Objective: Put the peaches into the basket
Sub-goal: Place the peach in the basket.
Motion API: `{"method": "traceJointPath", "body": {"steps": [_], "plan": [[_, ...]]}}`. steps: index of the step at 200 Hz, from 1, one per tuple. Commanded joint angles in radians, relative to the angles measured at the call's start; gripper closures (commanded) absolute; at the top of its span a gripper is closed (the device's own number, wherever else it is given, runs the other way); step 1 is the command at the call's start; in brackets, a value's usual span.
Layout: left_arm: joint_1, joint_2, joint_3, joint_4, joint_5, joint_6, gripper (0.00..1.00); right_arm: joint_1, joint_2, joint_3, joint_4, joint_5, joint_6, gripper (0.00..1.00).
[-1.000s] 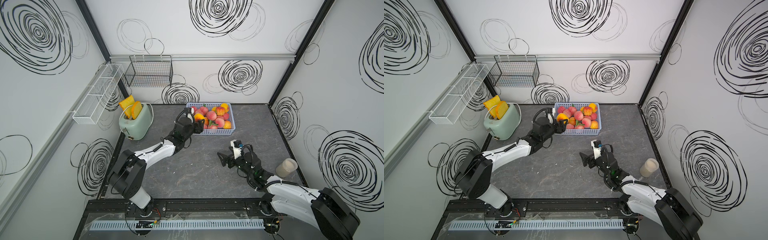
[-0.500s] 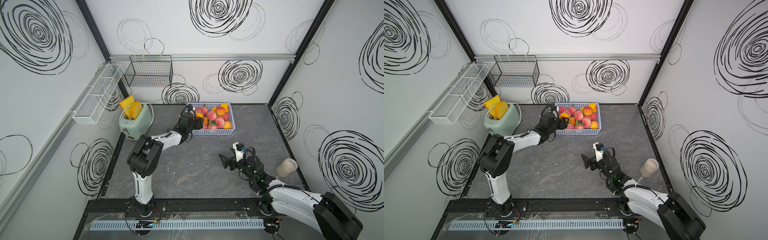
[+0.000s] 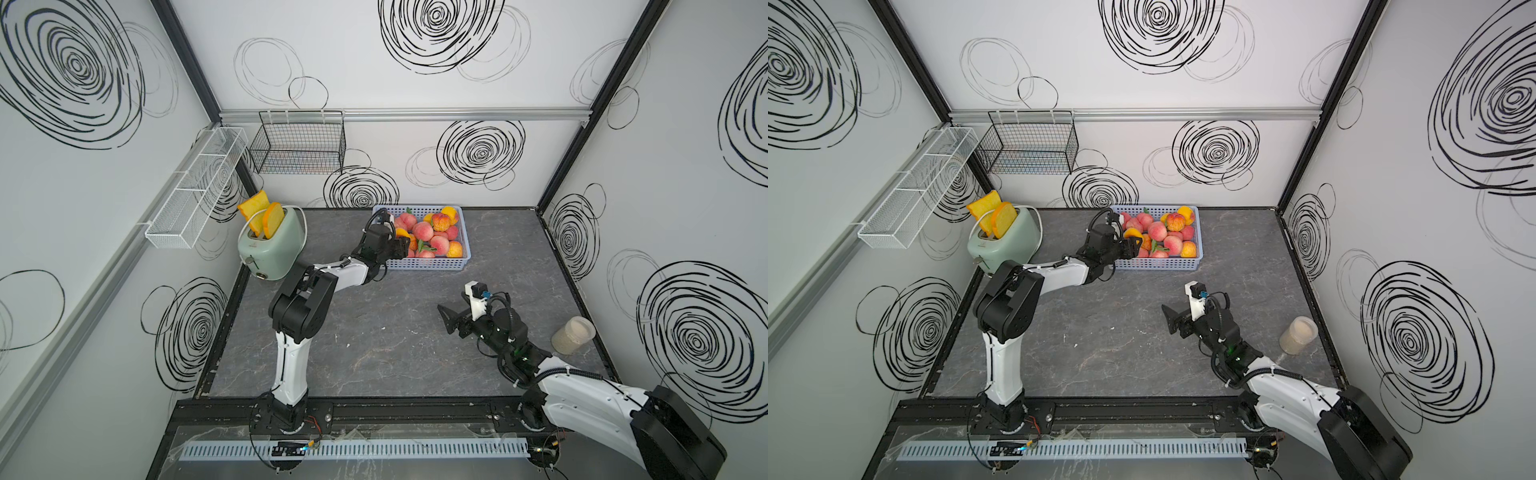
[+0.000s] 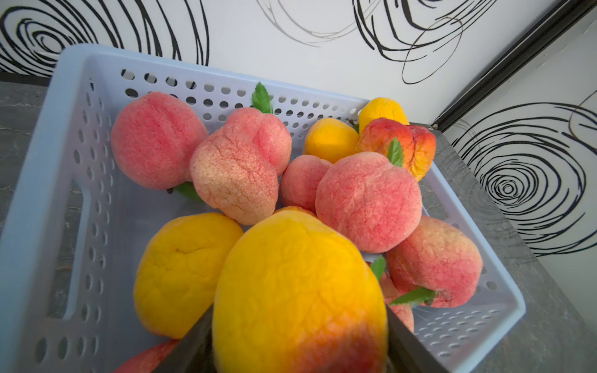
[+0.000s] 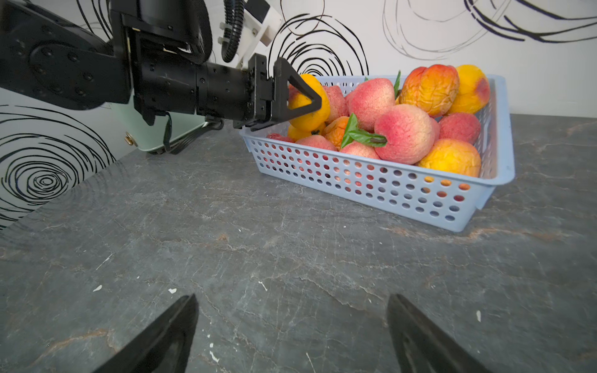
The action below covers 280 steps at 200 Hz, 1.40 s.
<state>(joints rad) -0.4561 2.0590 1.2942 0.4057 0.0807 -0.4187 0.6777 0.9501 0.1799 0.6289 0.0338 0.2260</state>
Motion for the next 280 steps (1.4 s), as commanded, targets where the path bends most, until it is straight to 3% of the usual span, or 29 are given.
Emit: {"method": "traceJointPath", "body": {"steps": [1,79,126,201,280], "plan": [[-0.003,0.025,0.043,0.037,0.018,0.023,0.42,0.006,0.016,0.055,-0.017,-0.004,-0.029,0.06],[-0.003,0.023,0.024,0.04,0.008,0.019,0.38,0.008,-0.011,0.048,-0.026,0.003,-0.036,0.06],[-0.007,-0.011,0.007,0.048,-0.001,0.03,0.16,0.009,-0.009,0.044,-0.012,0.0,-0.037,0.06],[-0.004,-0.107,-0.018,0.024,-0.03,0.054,0.16,0.008,-0.016,0.029,-0.023,0.054,-0.056,0.05],[0.026,-0.183,-0.013,-0.043,-0.029,0.102,0.15,0.006,0.108,0.031,0.042,0.021,-0.054,0.04]]}}
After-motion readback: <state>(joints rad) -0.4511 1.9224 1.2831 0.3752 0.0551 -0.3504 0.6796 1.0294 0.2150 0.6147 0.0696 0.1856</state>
